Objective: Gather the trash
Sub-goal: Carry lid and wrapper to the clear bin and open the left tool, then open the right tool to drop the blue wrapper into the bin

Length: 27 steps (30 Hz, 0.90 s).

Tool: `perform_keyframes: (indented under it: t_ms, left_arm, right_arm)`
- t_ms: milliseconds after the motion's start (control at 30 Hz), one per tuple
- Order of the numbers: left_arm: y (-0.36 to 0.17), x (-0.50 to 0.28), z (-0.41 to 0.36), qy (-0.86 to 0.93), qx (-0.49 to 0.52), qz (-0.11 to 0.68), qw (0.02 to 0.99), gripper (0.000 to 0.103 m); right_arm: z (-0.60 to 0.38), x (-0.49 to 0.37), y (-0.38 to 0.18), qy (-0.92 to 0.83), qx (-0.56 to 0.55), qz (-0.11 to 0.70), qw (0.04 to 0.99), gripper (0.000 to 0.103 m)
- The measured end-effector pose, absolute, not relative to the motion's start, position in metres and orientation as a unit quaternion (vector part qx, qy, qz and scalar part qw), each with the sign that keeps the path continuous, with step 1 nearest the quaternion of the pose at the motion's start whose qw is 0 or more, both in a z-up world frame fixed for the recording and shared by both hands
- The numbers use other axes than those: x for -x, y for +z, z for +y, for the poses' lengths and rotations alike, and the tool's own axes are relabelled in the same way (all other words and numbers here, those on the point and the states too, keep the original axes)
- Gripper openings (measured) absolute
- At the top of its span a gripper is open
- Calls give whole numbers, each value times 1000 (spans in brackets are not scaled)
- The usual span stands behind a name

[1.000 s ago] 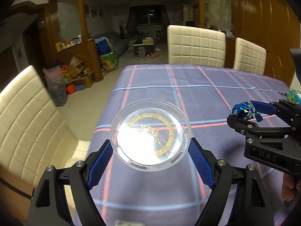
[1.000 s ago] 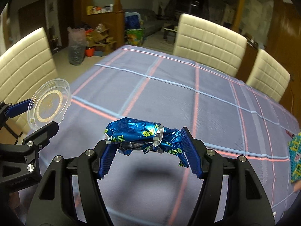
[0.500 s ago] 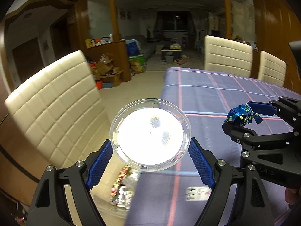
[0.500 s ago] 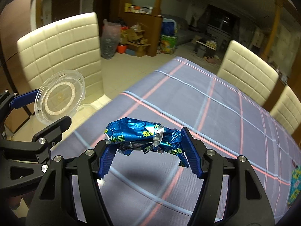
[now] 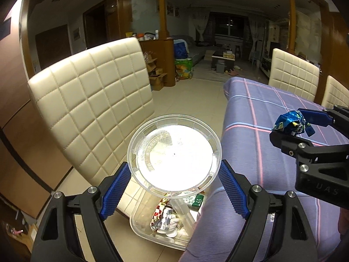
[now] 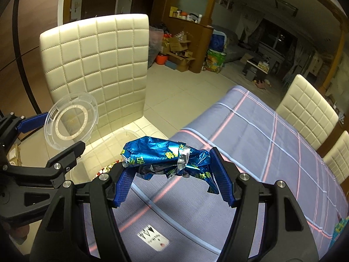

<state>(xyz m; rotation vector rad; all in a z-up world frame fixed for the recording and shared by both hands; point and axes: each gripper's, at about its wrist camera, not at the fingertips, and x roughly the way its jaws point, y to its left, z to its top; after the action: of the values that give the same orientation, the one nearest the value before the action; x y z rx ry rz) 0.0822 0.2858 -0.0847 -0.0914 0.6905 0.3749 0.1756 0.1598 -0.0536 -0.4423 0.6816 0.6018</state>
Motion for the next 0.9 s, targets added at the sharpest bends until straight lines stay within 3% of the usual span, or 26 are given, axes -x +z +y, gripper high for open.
perform_keyframes:
  t_ms: [500, 667, 900]
  left_arm:
    - [-113, -93, 305, 182, 61, 376, 907, 81]
    - [-116, -91, 310, 187, 70, 370, 907, 88]
    - [-121, -87, 319, 199, 72, 375, 903, 88]
  right_arm:
    - [186, -189, -60, 295, 202, 335, 872, 66]
    - [191, -189, -61, 297, 203, 335, 871, 66]
    - [201, -188, -66, 305, 209, 341, 864, 67]
